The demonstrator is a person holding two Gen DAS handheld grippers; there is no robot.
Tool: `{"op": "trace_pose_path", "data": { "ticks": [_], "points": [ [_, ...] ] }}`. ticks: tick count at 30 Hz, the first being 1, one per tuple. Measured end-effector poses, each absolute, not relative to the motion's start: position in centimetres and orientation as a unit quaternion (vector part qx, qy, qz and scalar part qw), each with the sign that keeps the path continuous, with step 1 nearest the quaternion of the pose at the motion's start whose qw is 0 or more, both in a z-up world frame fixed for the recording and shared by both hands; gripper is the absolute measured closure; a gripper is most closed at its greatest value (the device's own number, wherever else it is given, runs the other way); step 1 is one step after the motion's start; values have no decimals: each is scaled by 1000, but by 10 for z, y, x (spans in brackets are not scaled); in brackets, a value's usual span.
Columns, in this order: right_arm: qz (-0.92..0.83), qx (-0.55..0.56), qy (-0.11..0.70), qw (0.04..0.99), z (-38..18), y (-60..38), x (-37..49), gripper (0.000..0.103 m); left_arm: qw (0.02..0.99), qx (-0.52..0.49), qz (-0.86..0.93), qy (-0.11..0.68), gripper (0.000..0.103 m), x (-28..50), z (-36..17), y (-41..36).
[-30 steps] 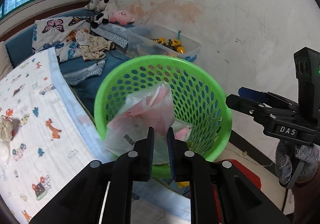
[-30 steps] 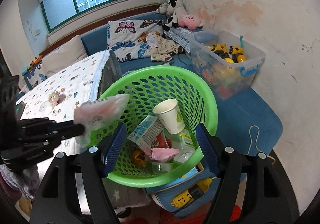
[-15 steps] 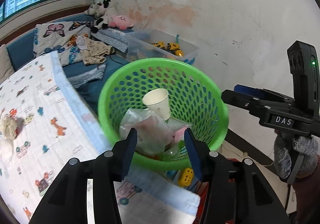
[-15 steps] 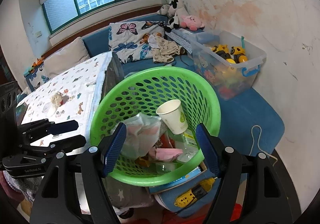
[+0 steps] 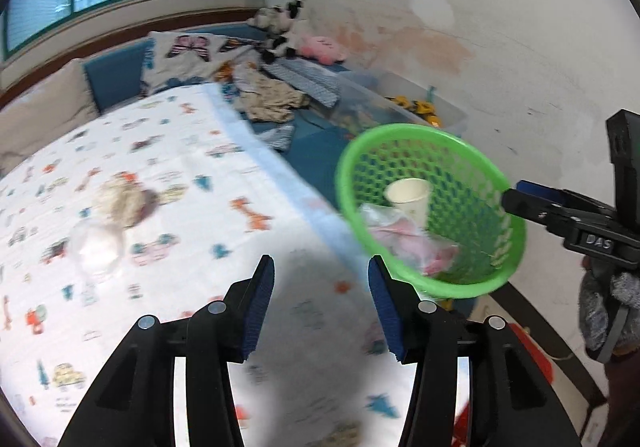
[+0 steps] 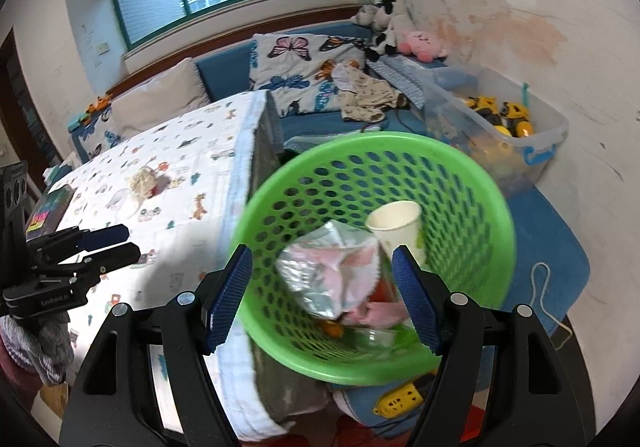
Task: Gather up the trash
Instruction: 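Move both tools back over the bed toward the crumpled tissue and clear lid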
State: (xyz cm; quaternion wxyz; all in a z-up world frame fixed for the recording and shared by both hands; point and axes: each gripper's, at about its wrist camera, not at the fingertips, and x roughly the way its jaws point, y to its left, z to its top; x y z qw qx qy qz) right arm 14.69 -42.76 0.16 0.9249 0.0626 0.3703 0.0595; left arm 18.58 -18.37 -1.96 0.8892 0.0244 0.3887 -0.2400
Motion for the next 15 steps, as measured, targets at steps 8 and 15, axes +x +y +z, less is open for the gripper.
{"op": "trace_pose_path", "data": {
  "ticks": [8, 15],
  "points": [
    [90, 47, 373, 922, 2, -392, 162, 30, 912, 17, -163, 375, 49, 197, -18, -121],
    [119, 37, 377, 918, 3, -359, 177, 30, 923, 11, -97, 373, 37, 223, -23, -66]
  ]
}}
